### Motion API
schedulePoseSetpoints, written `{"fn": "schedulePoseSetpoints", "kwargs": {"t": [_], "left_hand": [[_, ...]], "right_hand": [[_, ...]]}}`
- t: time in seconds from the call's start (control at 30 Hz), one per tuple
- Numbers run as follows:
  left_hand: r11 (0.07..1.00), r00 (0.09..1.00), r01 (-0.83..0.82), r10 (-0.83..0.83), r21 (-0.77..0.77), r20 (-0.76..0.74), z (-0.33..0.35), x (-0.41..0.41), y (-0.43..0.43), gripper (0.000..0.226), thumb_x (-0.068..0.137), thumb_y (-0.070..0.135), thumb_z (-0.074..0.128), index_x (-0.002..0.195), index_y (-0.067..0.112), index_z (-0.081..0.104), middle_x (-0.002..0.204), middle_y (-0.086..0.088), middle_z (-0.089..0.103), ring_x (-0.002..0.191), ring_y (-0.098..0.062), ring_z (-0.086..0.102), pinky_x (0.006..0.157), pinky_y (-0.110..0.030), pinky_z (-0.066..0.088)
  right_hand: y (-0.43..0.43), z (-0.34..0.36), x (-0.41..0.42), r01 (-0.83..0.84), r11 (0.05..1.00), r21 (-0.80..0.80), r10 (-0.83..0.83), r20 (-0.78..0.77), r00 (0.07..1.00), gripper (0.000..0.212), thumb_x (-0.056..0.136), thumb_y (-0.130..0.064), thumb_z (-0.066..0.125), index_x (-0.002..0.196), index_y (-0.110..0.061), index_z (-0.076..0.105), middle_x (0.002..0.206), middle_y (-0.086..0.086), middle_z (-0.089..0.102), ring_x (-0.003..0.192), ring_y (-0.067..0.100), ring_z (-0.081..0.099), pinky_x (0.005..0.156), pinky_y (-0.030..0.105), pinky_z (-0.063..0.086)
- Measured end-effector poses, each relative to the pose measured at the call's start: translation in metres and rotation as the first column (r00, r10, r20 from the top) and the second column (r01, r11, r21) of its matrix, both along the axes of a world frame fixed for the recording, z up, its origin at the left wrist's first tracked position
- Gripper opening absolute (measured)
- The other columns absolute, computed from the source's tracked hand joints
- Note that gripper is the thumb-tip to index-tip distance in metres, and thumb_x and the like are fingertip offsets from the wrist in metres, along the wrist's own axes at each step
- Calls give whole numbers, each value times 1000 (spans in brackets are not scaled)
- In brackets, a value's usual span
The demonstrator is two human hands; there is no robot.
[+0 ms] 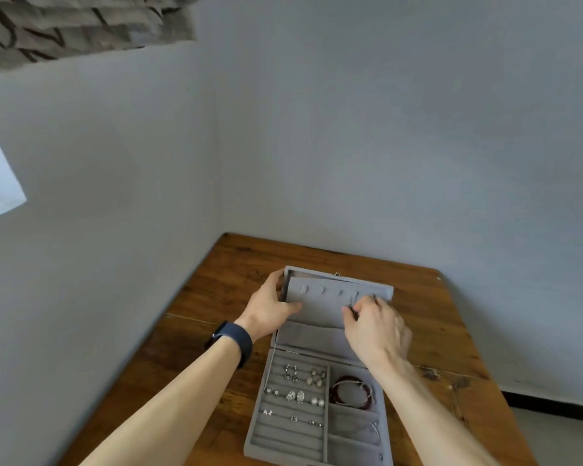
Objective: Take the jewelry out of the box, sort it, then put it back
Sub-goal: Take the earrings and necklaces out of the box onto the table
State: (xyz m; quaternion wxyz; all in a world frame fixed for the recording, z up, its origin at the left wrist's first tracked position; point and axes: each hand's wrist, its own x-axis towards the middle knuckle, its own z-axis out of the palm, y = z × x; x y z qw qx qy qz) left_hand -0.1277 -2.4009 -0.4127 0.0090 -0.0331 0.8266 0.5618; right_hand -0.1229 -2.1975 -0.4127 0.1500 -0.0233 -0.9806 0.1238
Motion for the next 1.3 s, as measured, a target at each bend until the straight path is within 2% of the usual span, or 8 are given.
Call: {"fn": "schedulePoseSetpoints", "kwargs": {"t": [0.13,0.37,0.57,0.63,0.77,0.93,1.07,1.3], "left_hand": [[999,1000,3,-4,-49,-22,-1,-1,-5,78,89,17,74,154,23,31,147,-2,50,133,-23,49,105,-38,47],[995,999,22,-24,-100,-27,3,6,-6,75,91,17,71,153,22,30,147,-4,49,134,-25,48,103,-39,48],[973,999,39,-38,-227,9,26,19,-5,76,91,22,70,154,21,27,147,-9,45,129,-26,51,95,-29,50],[957,997,13,-33,-291,-64,45,26,-1,76,91,25,69,154,23,27,148,-11,42,128,-26,51,91,-22,45],[960,964,48,-117,-276,-240,104,48,18,67,92,26,68,151,26,37,144,-3,49,131,-21,48,102,-29,43],[947,903,115,-225,-301,-365,168,82,53,56,93,37,68,145,28,48,132,8,61,118,-9,56,91,-18,44],[907,866,121,-296,-404,-404,186,112,68,28,91,40,68,116,28,73,108,13,73,98,0,64,80,-6,44],[925,870,234,-336,-298,-360,164,169,81,9,80,40,81,82,31,80,79,21,74,79,9,66,70,-3,43]], "right_hand": [[-10,1,-2,11,999,51,-12,9,1000,25,98,-34,46,104,-19,66,105,-1,68,98,24,67,72,32,53],[2,25,1,-23,998,-62,19,-70,997,12,93,-33,47,93,-26,57,97,-2,60,86,33,64,63,32,40],[24,60,0,-86,983,-161,54,-195,979,10,97,-34,50,89,-30,54,89,-8,63,74,25,55,57,29,39],[30,75,2,-199,960,-196,146,-255,956,10,99,-32,51,90,-30,55,89,-8,65,75,20,59,56,28,42],[40,108,20,-360,902,-237,271,-337,902,9,100,-34,51,92,-35,53,88,-15,63,79,10,60,68,33,52],[49,151,54,-471,846,-249,368,-368,854,5,94,-40,59,89,-40,59,88,-24,64,79,0,61,66,23,51],[56,173,93,-544,801,-251,444,-360,821,4,90,-42,63,87,-40,64,88,-24,66,78,0,63,63,18,47],[77,161,164,-511,771,-379,470,-202,859,18,80,-56,57,85,-44,71,80,-21,72,77,4,68,77,39,56]]}}
